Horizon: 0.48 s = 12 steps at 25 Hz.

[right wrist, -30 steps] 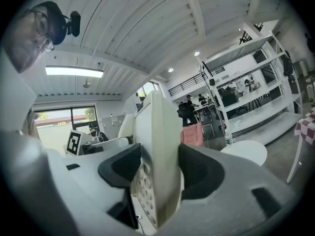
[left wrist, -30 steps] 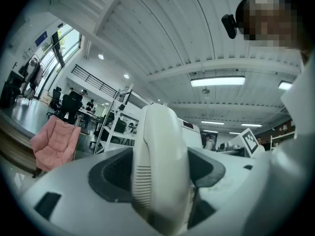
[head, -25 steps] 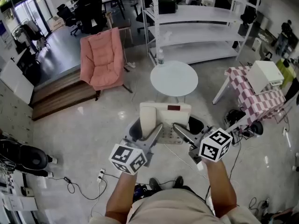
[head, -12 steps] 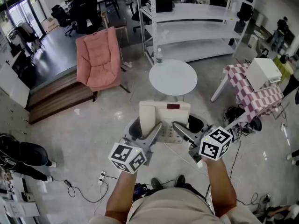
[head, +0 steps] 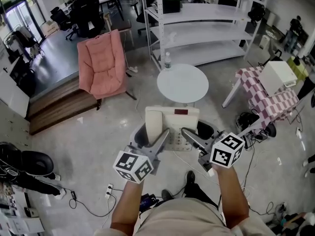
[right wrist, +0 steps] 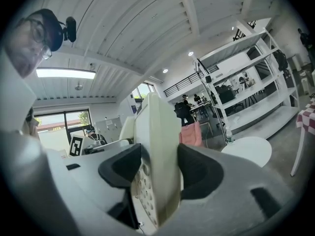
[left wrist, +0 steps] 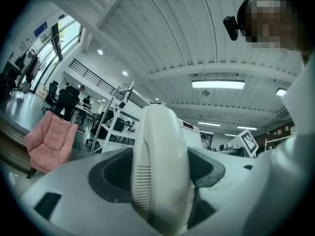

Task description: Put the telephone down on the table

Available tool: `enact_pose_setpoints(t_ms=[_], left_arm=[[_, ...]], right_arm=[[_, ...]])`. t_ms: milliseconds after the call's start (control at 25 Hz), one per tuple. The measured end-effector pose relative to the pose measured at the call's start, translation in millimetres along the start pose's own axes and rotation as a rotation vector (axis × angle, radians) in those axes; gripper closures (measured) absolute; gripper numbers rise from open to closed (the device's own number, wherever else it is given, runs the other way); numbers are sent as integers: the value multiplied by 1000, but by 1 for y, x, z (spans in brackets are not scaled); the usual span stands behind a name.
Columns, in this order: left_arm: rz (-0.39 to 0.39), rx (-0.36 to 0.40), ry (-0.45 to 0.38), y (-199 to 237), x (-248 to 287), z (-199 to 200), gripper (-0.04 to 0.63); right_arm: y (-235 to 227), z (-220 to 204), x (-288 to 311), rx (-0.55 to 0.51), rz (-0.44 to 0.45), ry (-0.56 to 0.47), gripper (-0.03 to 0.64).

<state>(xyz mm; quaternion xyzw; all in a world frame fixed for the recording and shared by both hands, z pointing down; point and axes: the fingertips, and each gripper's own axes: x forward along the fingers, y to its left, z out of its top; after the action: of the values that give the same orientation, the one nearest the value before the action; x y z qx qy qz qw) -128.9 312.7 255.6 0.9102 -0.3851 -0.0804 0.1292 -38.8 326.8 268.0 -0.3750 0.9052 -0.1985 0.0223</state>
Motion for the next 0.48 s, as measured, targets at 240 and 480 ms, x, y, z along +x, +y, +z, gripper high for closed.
enact_pose_setpoints(t_ms=[240, 480], left_arm=[[41, 3, 12, 26, 37, -8, 273], [94, 6, 18, 45, 90, -12, 273]], right_arm=[[-42, 3, 26, 27, 38, 17, 397], [-96, 19, 47, 50, 88, 45, 399]])
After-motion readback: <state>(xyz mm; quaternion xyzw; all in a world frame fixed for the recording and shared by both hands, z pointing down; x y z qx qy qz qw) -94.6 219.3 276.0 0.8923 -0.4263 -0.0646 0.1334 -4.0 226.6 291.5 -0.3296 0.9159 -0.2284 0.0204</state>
